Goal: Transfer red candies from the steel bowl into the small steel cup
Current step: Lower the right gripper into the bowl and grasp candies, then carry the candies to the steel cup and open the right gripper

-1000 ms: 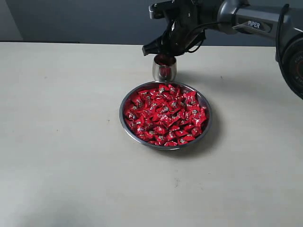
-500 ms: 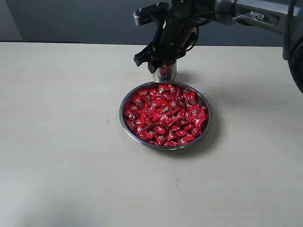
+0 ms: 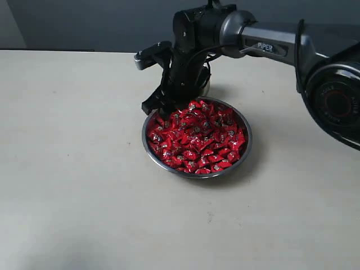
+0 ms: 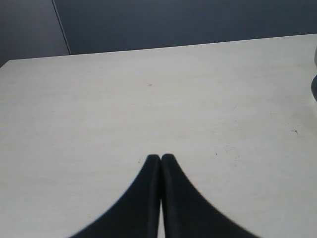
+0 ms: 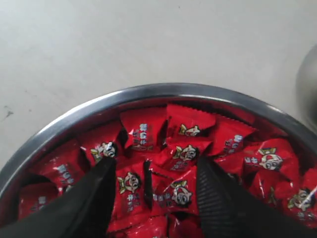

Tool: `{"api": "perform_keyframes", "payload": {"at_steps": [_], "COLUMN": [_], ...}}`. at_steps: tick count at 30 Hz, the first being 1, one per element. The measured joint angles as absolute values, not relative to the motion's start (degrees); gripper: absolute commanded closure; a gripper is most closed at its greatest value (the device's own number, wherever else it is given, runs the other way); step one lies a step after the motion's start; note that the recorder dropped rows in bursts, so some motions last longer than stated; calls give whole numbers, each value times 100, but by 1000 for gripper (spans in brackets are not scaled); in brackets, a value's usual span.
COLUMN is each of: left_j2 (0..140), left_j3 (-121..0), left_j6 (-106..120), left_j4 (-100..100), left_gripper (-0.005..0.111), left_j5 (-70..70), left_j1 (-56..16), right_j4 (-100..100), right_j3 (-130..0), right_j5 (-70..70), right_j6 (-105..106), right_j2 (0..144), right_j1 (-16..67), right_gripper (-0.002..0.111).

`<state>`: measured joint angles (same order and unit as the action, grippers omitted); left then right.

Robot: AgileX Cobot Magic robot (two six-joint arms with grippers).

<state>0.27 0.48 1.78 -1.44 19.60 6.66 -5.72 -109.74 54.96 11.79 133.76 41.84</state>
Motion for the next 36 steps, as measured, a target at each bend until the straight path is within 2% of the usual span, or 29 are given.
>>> {"api": "perform_keyframes", "payload": {"at_steps": [5,8,11,19,28,36], "left_j2": [27,27,27,27,27,27], "left_j3": [48,48,48,48,48,48], "left_j6": [178,178,178,178,178,178], "left_j4": [-144,-144,-144,-144,-144,-144], "left_gripper": [106,106,106,106,106,106], "left_j5": [1960,1960,1960,1960,1960,1960], "left_j1": [666,666,666,666,666,666], "right_j4": [-493,-351,-75,278,147,99], "right_j3": [-10974,-10974,-10974,-10982,-10982,-10982], "right_j5": [5336,5246,5225,5323,5476,4971], "right_j6": [1179,1179,983,612,559,456], "right_j2": [13615,13674,13713,13669,12986,12547], "right_j1": [4184,4184,4184,4184,4184,3980], "right_gripper": [63,81,108,108,108,108]}}
